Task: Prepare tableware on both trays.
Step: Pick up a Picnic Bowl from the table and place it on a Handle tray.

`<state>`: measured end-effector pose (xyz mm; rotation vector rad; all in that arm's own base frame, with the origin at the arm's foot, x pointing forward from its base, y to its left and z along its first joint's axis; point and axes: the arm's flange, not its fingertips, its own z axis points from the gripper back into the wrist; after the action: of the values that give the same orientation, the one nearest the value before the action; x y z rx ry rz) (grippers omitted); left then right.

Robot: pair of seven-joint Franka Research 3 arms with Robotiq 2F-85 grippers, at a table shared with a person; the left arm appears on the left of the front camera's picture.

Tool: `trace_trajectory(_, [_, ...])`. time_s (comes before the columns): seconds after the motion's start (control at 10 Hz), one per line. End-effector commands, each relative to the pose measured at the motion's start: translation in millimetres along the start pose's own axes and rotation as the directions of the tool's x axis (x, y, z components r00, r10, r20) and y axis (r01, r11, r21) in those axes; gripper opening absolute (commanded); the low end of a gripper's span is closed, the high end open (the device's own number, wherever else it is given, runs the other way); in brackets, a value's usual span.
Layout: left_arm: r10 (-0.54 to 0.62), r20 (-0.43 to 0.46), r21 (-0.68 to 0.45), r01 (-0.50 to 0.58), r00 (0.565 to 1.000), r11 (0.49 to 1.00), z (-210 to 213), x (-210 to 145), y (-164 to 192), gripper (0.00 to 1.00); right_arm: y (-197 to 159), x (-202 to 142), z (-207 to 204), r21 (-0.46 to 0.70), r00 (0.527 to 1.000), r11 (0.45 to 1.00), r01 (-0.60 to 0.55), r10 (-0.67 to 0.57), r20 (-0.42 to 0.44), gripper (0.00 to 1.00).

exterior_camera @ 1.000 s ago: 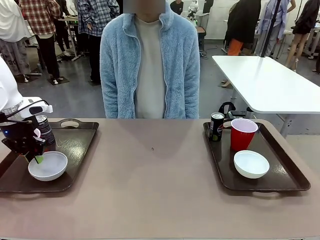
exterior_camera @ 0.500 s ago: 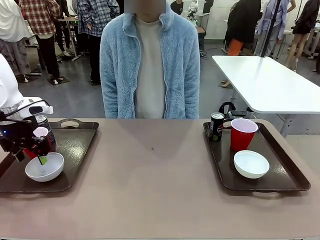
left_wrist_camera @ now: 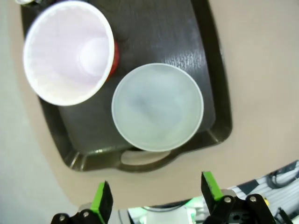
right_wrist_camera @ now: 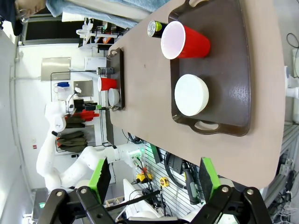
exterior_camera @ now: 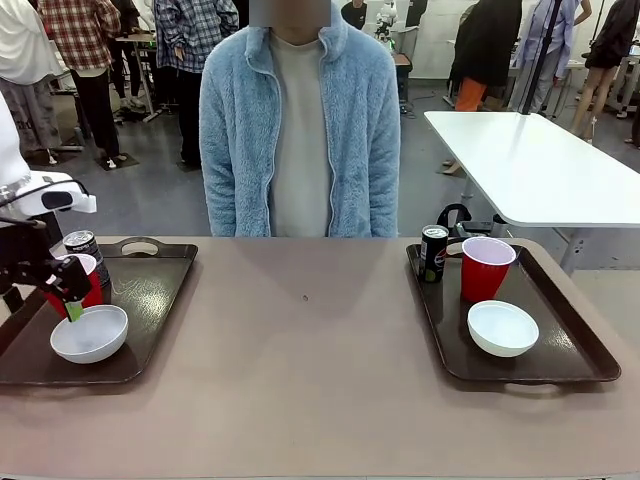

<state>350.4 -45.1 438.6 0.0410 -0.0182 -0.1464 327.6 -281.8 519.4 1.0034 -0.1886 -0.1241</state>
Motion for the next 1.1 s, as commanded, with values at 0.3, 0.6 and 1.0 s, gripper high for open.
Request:
trace_trajectory(0.3, [0.056, 0.149, 0.034, -0.061, 0.987, 0.998, 49, -5, -8, 1.00, 0, -1, 1, -0.002, 1.000, 1.000, 0.001, -0.001, 0.002, 0.99])
trace_trajectory(0.6, [0.015, 0.122, 0.012, -0.016, 0.992, 1.000, 48, -11, -5, 1.00, 0, -1, 1, -0.002, 1.000, 1.000, 0.001, -0.001, 0.002, 0.99])
trace_trajectory(1.0, [0.015, 0.122, 0.012, -0.016, 0.992, 1.000, 48, -11, -5, 1.00, 0, -1, 1, -0.002, 1.000, 1.000, 0.001, -0.001, 0.002, 0.99])
